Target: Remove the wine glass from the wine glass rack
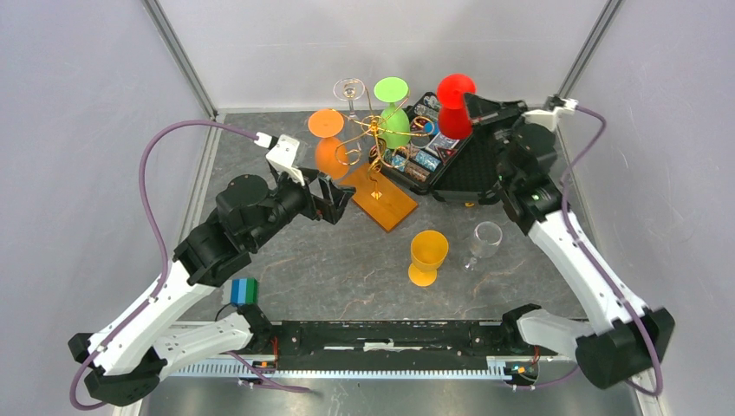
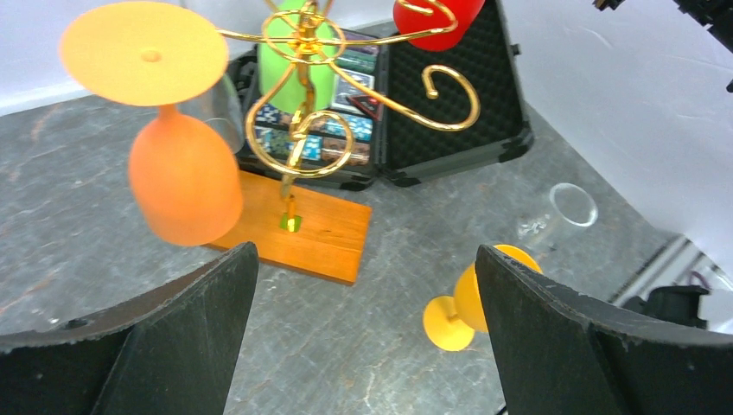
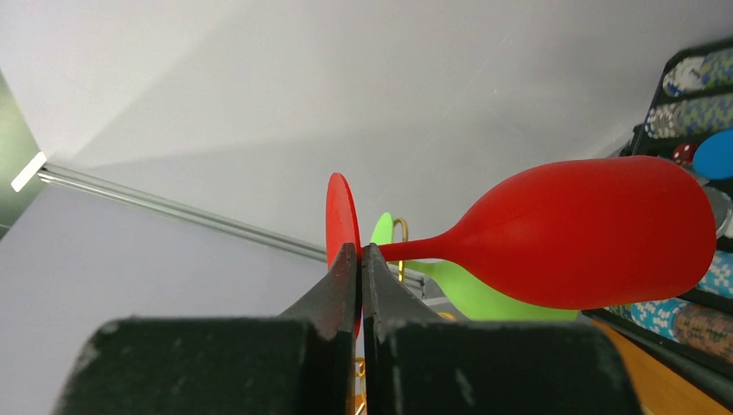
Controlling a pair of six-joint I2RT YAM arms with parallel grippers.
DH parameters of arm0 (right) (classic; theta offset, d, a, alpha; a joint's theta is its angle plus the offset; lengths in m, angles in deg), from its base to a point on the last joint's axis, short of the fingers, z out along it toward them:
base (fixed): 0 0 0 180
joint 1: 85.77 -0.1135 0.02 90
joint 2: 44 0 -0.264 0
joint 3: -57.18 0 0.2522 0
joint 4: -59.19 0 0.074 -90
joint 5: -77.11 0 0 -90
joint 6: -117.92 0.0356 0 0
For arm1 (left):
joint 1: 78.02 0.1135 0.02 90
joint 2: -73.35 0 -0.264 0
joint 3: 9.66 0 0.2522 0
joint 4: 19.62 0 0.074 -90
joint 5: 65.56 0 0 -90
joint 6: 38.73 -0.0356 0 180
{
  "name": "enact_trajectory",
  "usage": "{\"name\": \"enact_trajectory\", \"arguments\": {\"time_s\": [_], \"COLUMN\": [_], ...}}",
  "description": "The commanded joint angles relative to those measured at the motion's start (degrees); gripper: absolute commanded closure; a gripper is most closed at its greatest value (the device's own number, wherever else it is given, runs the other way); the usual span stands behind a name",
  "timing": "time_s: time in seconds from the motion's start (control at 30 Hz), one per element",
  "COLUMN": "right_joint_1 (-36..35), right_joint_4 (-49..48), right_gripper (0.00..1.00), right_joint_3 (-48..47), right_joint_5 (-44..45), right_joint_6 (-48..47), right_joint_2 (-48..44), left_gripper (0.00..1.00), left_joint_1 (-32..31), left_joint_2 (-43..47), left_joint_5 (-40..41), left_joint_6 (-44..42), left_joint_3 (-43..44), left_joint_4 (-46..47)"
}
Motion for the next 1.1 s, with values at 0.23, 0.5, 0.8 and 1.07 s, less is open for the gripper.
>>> {"name": "enact_trajectory", "arguments": {"time_s": [0.23,0.5,0.8,1.07], "right_joint_1": [0.1,0.1,0.1,0.1], "right_joint_4": [4.0,0.2,-13.2,-19.0], "right_gripper": [1.00,1.00,1.00,1.00], "right_joint_3": [7.7,7.2,9.5,11.7], "right_joint_5": [-4.6,-24.1,-36.4,-34.5], "right_joint_6": [0.8,4.7,13.3,22.5], "right_joint_2": [-20.5,-27.6,-29.3,-29.6], "left_gripper": [0.00,0.00,0.25,0.09], "left_joint_1": [0.3,0.3,0.8,6.5], "left_joint_2": [-2.5,-6.8,-10.7,-14.8], "left_joint_5": [-19.5,-26.6,-26.0,-31.2], "left_joint_6": [15.2,36.8,46.9,50.7], "left_joint_3": [-0.5,-3.5,-2.4,0.9], "left_joint_4": [11.0,23.8,32.7,39.7]}}
